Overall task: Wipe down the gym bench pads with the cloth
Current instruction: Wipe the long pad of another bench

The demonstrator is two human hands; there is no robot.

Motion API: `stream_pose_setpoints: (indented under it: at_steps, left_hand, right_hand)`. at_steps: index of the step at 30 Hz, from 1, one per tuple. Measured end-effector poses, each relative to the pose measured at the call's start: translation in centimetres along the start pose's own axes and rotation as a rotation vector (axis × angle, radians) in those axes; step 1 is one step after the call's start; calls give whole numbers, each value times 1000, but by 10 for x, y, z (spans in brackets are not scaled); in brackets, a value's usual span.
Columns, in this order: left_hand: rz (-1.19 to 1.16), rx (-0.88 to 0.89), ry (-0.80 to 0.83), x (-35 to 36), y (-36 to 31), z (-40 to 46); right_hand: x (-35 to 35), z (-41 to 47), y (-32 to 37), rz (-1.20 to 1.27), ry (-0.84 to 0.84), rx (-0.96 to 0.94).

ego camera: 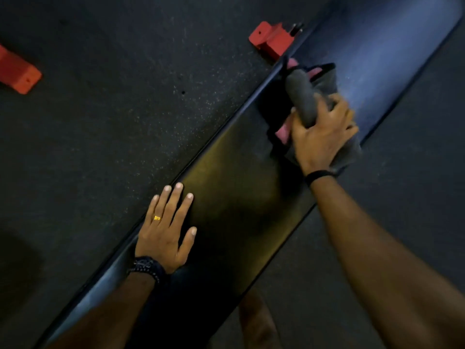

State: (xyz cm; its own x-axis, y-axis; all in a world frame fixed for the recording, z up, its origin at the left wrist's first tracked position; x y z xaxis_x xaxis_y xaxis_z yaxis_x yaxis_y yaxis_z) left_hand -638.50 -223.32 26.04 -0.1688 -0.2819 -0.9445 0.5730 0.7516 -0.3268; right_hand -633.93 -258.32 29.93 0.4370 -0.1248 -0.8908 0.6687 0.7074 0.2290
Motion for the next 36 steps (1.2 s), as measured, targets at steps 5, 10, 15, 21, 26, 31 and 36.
stream_pose_setpoints:
  at_steps: [5, 10, 15, 21, 26, 31, 36]
  left_hand:
    - [-29, -19, -62, -13, -13, 14]
    - [-146, 259, -16, -9, -77, 109]
    - [-41, 315, 40, 34, -111, 200]
    - [-11, 293, -4, 41, -111, 210]
    - [34, 317, 8, 45, -111, 212]
    - [36, 322, -23, 45, -112, 210]
    - [37, 328, -33, 46, -112, 209]
  right_hand:
    - [-77, -199, 16, 170, 201, -94]
    - [-71, -167, -31, 207, 70, 82]
    - [-2, 40, -119, 31, -180, 579]
    - [-19, -26, -98, 175, -101, 402]
    - [-67, -175, -55, 269, 88, 420]
    - [-16, -40, -105, 297, -130, 534]
    - [33, 105, -164, 218, -265, 659]
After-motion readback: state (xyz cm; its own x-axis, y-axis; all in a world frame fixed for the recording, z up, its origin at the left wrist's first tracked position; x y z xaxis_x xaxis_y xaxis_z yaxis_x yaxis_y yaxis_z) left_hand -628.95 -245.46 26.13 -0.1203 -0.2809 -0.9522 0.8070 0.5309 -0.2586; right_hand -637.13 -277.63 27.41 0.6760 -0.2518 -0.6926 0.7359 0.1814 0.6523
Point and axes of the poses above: each hand's wrist, its own z-axis towards the middle knuckle, its own x-axis out of the palm, y = z × x, the point moved 8 cm from there along z, towards the middle knuckle, and after that the axes turned 15 degrees about -y, right-handed, at the moved point
